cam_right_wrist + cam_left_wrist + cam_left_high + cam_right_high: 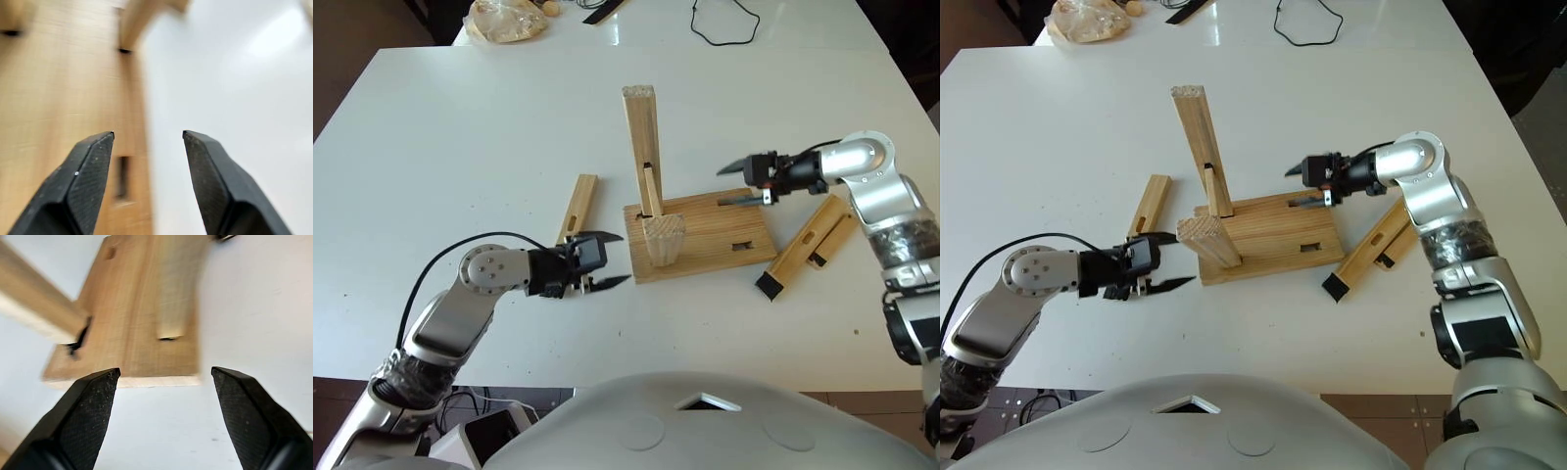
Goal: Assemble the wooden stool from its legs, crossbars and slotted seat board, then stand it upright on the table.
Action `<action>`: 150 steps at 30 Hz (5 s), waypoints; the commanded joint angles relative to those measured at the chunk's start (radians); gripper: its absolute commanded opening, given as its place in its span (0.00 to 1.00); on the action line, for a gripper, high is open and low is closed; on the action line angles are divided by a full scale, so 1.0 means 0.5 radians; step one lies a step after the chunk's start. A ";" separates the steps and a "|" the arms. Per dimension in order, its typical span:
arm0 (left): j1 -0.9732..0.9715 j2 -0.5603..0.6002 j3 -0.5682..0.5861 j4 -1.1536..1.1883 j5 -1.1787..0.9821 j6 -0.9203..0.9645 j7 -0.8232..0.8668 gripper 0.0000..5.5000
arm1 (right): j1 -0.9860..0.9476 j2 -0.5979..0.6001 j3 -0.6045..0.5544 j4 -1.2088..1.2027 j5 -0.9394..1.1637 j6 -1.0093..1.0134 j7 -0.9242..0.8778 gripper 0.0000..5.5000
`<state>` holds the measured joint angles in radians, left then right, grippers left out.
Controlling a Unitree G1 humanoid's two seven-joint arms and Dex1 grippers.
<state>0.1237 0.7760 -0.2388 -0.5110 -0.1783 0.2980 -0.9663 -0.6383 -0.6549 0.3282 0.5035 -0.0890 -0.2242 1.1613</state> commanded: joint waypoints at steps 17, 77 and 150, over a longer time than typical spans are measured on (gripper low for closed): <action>-0.402 -0.313 -0.210 0.699 0.251 -0.114 0.265 0.63 | -0.304 0.036 0.230 1.053 -0.588 -0.837 -0.364 0.47; 0.063 -0.607 0.214 0.406 0.481 -0.147 0.886 0.63 | 1.824 -0.709 -1.402 -1.200 1.084 1.716 0.107 0.47; 0.068 -0.535 0.008 0.507 0.647 -0.208 0.910 0.63 | 1.208 -0.704 -1.073 -0.080 0.361 0.836 -0.485 0.47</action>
<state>0.1642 0.4958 -0.2303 -0.2720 0.1367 0.1831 -0.4973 -0.0531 -0.9807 -0.2284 0.4393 0.1224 0.2466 0.9109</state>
